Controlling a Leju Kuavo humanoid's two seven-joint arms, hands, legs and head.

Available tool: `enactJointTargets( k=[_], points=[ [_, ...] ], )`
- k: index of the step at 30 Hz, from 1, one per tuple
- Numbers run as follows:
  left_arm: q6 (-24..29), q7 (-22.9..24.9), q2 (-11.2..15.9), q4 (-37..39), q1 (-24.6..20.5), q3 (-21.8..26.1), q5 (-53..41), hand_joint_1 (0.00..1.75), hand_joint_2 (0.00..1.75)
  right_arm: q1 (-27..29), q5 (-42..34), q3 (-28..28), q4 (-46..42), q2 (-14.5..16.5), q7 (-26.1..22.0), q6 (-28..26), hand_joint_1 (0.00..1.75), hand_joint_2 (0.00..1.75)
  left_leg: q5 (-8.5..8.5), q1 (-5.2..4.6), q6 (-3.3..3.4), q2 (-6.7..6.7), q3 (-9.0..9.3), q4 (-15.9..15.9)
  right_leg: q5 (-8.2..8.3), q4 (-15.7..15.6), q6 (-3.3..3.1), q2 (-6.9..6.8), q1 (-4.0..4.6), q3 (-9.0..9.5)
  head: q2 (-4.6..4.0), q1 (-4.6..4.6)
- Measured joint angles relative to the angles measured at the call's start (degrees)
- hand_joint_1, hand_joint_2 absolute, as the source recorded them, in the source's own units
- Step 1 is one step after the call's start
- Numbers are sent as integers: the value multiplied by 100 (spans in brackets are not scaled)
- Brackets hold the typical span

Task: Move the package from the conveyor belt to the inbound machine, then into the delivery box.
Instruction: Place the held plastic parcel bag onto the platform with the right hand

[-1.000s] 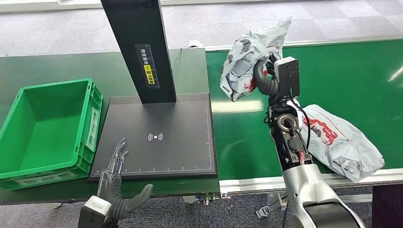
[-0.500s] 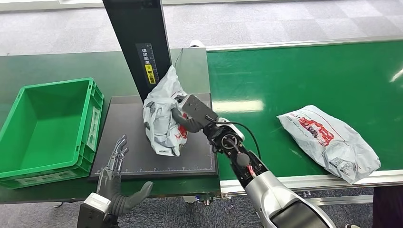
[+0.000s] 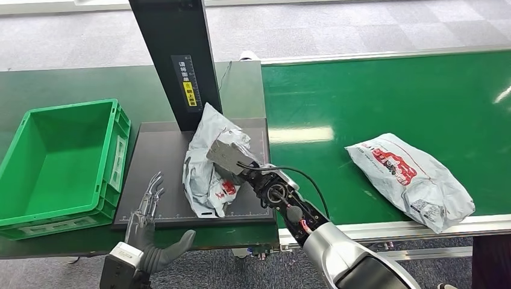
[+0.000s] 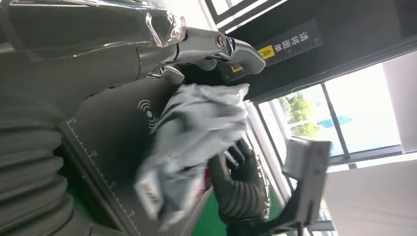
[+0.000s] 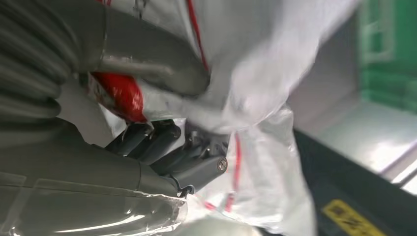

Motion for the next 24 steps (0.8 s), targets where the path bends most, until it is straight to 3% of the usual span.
enactJointTargets(
  k=[4, 8, 17, 20, 24],
  points=[
    [33, 91, -5, -2, 3, -5, -10, 0, 175, 1, 108, 115, 87, -5, 117, -685, 0, 175, 0, 0, 0, 0, 0, 0, 0, 0, 0, 0, 0, -1, 0, 1],
    [101, 115, -13, -2, 7, -6, -19, 0, 175, 95, -495, -86, -197, -61, -576, -1115, 0, 175, 0, 0, 0, 0, 0, 1, 0, 0, 0, 0, -1, -2, 0, -1],
    [135, 102, -13, -2, 8, -6, -27, 0, 175, 398, -1043, -516, -1056, -223, -1264, -1093, 0, 175, 0, 0, 0, 2, 1, 1, 0, 0, 0, 2, 0, -2, 0, -1],
    [210, 55, -8, -2, 16, -3, -21, 0, 175, 732, -1545, -674, -1645, -264, -1878, -1050, 0, 175, -1, 0, 0, 0, 0, 1, 0, 0, 0, 1, 0, -2, 0, 0],
    [407, 23, 1, -2, 33, -3, -321, 0, 175, 1382, -2137, -864, -2786, -324, -2176, -1050, 0, 175, -5, 0, -1, 1, -2, 1, -1, -1, 0, 1, 0, -5, 0, 0]
  ],
)
